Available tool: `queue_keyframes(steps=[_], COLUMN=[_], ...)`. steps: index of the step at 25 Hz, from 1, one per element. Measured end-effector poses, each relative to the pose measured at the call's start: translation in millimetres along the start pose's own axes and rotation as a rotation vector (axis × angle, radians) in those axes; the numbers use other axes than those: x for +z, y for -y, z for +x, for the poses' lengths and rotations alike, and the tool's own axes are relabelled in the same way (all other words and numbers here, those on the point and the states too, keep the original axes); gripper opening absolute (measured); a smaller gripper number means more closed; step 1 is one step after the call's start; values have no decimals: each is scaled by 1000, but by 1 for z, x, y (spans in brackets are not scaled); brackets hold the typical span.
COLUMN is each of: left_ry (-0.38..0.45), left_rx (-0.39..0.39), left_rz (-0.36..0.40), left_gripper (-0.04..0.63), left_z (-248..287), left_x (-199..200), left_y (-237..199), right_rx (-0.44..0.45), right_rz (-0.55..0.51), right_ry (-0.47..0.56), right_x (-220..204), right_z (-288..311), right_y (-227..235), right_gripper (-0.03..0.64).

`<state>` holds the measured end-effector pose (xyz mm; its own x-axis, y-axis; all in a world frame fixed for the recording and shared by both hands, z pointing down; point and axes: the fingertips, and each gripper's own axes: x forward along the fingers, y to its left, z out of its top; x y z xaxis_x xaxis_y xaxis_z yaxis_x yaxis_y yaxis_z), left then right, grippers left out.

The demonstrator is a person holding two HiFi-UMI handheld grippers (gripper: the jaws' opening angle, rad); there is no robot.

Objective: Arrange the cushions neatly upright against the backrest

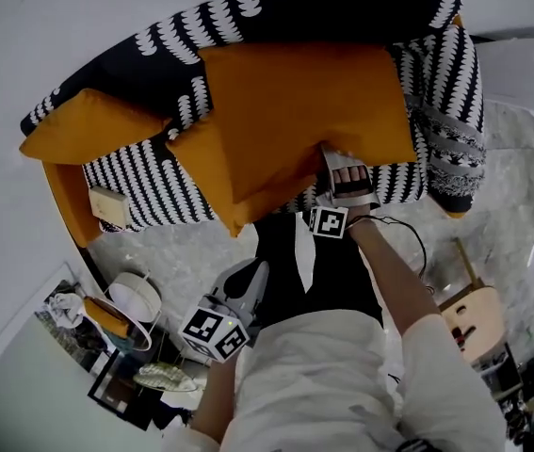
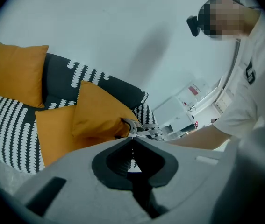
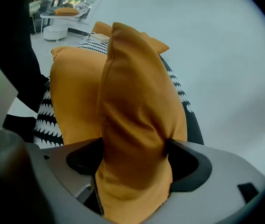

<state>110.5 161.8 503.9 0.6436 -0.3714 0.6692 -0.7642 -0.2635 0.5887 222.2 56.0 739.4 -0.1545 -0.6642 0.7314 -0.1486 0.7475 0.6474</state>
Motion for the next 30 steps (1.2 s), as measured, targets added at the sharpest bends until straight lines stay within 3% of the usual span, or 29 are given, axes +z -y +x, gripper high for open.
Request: queue_keyframes(steps=[5, 9, 17, 25, 30], left_ry=[7, 7, 21, 72, 110], left_rx=[-9, -29, -79, -92, -91], left_rz=[24, 45, 96, 108, 97], left_gripper=[14, 14, 14, 14, 14], left_z=[0, 1, 4, -2, -7], left_x=[16, 25, 42, 51, 55], left_y=[1, 5, 25, 32, 33], right_rx=[-34, -34, -47, 4, 52], right_rz=[62, 200, 448, 745, 1014], right_ry=[-15, -28, -41, -15, -46], right_x=[-1, -5, -11, -31, -61], right_z=[-3, -23, -62, -127, -173], right_y=[27, 55, 141, 192, 206], right_gripper=[379, 254, 171, 123, 108])
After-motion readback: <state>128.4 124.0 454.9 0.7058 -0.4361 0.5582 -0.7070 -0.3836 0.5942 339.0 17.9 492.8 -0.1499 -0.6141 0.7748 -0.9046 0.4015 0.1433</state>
